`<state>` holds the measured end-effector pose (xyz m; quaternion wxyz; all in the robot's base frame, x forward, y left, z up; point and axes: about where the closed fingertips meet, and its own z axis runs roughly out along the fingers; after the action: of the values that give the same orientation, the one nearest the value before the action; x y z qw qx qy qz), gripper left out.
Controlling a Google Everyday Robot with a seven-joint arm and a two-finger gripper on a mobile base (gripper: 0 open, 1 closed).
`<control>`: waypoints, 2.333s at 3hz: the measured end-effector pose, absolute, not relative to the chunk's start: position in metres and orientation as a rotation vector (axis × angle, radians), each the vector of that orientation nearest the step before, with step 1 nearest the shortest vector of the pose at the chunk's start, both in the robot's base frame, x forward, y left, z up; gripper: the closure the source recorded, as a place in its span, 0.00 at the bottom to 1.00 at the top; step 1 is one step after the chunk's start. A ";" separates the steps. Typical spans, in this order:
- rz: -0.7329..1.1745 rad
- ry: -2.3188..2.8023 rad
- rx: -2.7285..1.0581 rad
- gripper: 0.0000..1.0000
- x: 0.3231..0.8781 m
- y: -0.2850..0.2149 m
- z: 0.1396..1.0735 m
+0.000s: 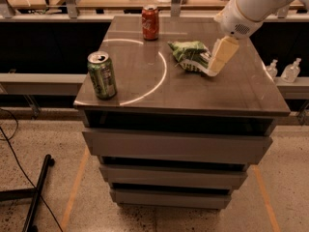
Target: Move green jalapeno chip bag near green can
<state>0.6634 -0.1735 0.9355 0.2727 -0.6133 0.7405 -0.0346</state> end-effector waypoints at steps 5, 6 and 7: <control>0.109 2.053 -1.692 0.97 0.708 -0.109 0.870; 0.127 1.996 -1.697 1.00 0.695 -0.098 0.891; 0.131 1.916 -1.710 1.00 0.672 -0.082 0.916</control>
Offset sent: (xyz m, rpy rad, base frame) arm 0.0619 0.0352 -0.0673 0.0844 0.0650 -0.0246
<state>0.6724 -0.0822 0.9164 0.2811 -0.6383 0.7150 0.0488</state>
